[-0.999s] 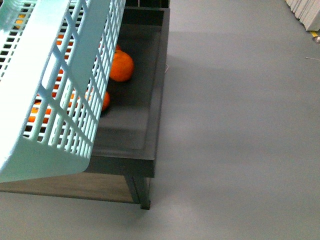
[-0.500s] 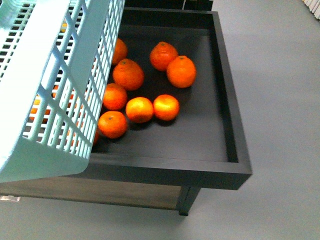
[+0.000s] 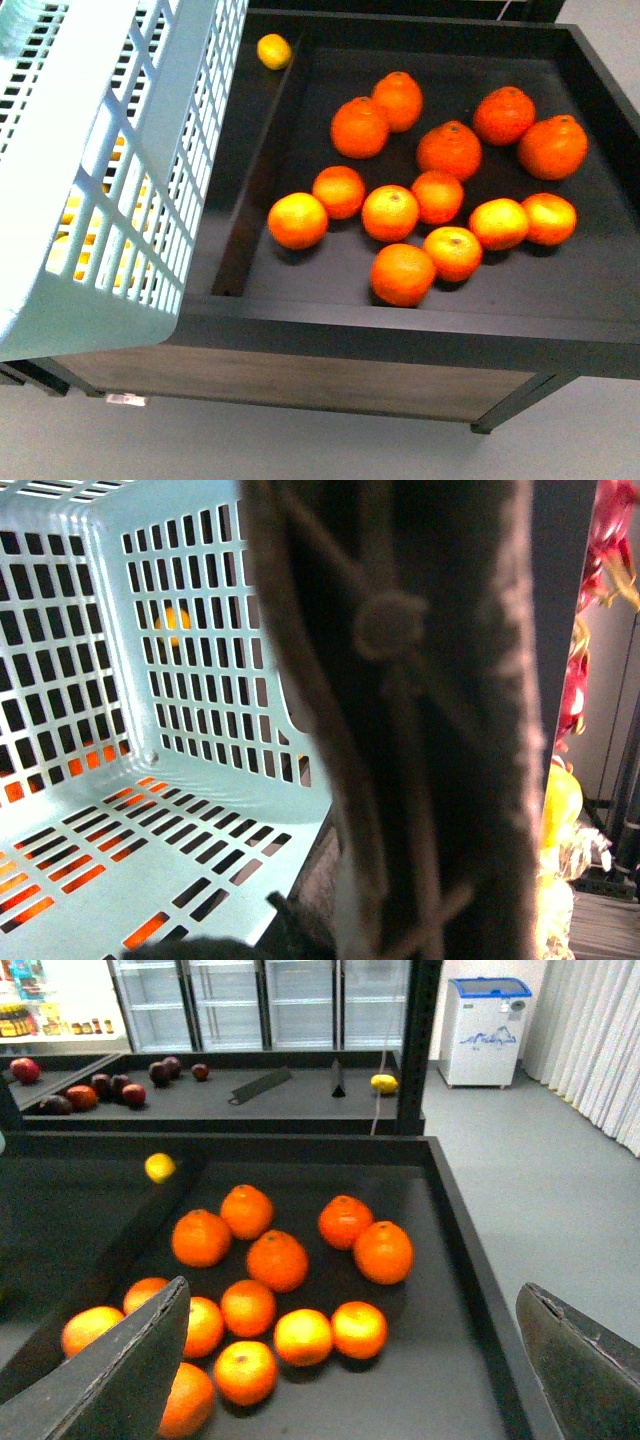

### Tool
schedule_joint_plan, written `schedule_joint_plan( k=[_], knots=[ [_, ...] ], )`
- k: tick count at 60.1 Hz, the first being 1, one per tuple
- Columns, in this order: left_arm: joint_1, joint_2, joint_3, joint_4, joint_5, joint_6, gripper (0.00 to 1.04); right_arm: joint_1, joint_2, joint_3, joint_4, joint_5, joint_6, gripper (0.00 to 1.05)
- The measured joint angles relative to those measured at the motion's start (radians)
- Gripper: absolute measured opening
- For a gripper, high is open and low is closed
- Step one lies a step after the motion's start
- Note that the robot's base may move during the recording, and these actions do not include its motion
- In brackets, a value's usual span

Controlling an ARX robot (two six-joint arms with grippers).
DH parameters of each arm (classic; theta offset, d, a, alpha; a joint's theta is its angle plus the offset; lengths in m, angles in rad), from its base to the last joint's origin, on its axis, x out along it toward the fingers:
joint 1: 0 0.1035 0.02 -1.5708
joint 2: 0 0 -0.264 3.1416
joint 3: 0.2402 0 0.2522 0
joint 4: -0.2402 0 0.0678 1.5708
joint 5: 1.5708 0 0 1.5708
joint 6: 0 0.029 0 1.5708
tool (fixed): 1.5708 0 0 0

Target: Pick lemon and mango into basket

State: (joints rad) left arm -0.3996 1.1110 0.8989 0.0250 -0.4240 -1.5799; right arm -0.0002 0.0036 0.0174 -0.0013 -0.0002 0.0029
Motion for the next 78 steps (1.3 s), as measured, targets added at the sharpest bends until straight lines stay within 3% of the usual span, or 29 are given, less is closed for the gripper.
schedule_joint_plan(
  k=[78],
  knots=[
    [0.0, 0.0, 0.0, 0.0, 0.001, 0.0, 0.05, 0.0, 0.0, 0.0, 0.0, 0.001, 0.0, 0.96]
  ],
)
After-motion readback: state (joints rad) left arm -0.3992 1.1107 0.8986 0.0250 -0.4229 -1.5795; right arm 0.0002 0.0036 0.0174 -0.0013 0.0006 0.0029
